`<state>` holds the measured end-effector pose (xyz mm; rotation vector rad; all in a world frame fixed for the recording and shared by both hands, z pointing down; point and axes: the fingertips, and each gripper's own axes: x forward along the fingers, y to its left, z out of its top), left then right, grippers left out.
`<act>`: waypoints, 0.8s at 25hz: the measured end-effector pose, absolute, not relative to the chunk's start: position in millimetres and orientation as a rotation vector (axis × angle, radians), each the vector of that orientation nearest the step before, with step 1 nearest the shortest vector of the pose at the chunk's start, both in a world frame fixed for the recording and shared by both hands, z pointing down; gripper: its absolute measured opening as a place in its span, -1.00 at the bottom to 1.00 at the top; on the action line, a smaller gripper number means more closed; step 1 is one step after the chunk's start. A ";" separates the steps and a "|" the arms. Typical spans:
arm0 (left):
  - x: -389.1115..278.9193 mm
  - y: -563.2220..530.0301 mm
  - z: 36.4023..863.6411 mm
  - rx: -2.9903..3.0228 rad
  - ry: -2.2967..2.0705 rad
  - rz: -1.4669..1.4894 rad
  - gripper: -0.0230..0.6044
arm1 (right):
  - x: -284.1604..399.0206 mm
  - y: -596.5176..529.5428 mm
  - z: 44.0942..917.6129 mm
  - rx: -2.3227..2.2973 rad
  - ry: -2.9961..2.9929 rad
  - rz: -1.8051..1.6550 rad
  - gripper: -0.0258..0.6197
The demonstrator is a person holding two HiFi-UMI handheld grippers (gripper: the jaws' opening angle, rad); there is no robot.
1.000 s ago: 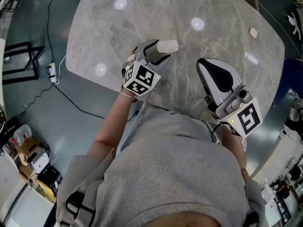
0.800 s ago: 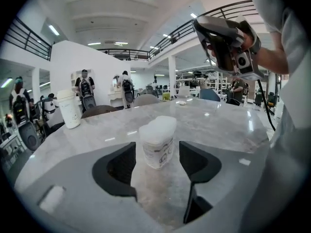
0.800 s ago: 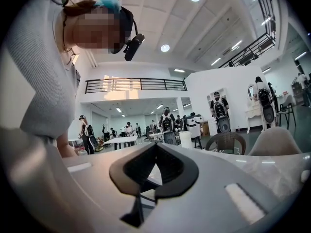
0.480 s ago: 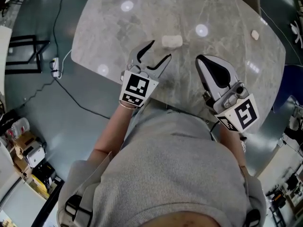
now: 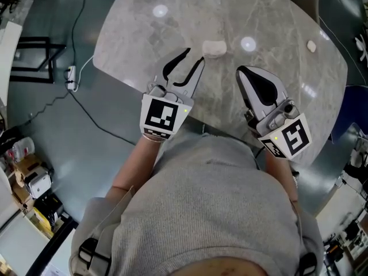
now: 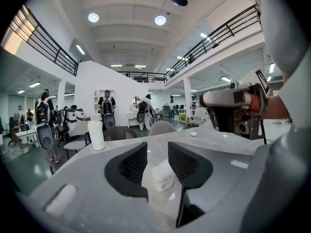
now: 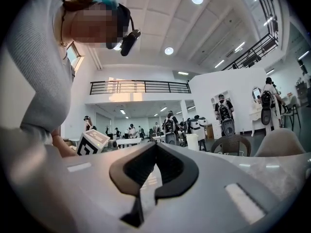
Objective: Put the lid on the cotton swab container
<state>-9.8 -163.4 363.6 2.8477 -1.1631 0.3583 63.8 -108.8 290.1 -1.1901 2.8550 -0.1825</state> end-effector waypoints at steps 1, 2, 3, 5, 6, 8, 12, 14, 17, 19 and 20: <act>-10.2 -162.2 359.2 2.850 -1.168 0.343 -0.50 | 63.1 -108.1 289.6 -1.189 2.857 -0.178 -0.91; -10.2 -160.8 354.7 2.855 -1.172 0.329 -0.50 | 62.8 -107.6 289.1 -1.189 2.857 -0.175 -0.91; -10.0 -159.4 350.1 2.861 -1.175 0.315 -0.50 | 62.8 -107.1 288.6 -1.189 2.857 -0.172 -0.91; -9.5 -157.3 340.7 2.872 -1.187 0.284 -0.64 | 63.8 -106.2 287.4 -1.191 2.855 -0.166 -0.91; -9.0 -156.6 335.9 2.879 -1.193 0.270 -0.69 | 64.4 -105.8 286.7 -1.193 2.854 -0.162 -0.92; -7.4 -155.3 326.9 2.897 -1.200 0.259 -0.76 | 65.3 -105.3 285.4 -1.195 2.852 -0.159 -0.91; -4.9 -151.8 320.4 2.906 -1.208 0.253 -0.92 | 66.3 -103.7 283.7 -1.194 2.848 -0.154 -0.92; -3.5 -149.0 319.7 2.905 -1.206 0.253 -0.93 | 67.0 -102.4 282.6 -1.191 2.846 -0.153 -0.91; -1.1 -146.0 317.9 2.906 -1.207 0.250 -0.93 | 68.0 -101.7 281.5 -1.181 2.847 -0.151 -0.91; 1.7 -144.3 317.8 2.906 -1.207 0.257 -0.93 | 69.3 -100.8 280.9 -1.174 2.847 -0.151 -0.91; 3.5 -143.5 318.0 2.902 -1.207 0.258 -0.93 | 70.3 -100.0 280.9 -1.169 2.848 -0.152 -0.91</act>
